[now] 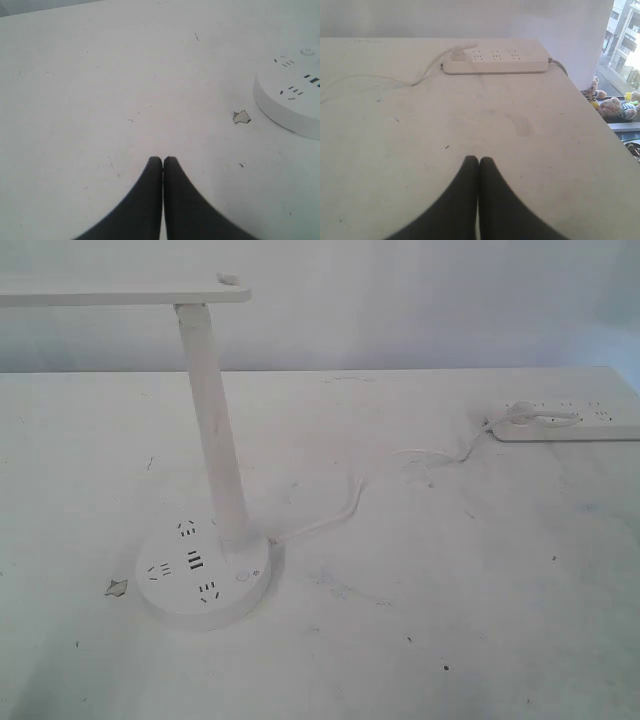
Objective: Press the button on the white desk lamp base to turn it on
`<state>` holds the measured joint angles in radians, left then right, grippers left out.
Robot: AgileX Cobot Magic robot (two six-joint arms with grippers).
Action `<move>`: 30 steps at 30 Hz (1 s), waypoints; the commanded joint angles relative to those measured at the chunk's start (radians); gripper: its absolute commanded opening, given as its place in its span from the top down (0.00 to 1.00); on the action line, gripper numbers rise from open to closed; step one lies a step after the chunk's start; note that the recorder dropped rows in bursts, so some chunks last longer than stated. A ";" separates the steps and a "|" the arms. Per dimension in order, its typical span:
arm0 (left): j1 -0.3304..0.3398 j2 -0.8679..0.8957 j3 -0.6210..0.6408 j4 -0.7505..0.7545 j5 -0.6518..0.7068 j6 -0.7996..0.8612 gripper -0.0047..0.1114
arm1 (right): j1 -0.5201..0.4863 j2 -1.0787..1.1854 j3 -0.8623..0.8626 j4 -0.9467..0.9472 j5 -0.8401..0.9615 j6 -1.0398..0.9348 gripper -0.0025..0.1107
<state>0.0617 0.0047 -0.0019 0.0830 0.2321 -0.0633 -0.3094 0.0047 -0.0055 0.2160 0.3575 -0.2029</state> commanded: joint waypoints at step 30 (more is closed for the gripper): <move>-0.003 -0.005 0.002 -0.003 -0.001 0.000 0.96 | -0.008 -0.005 0.005 -0.007 -0.023 -0.002 0.98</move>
<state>0.0617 0.0047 -0.0019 0.0830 0.2321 -0.0633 -0.3094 0.0047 -0.0055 0.2160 0.3575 -0.2029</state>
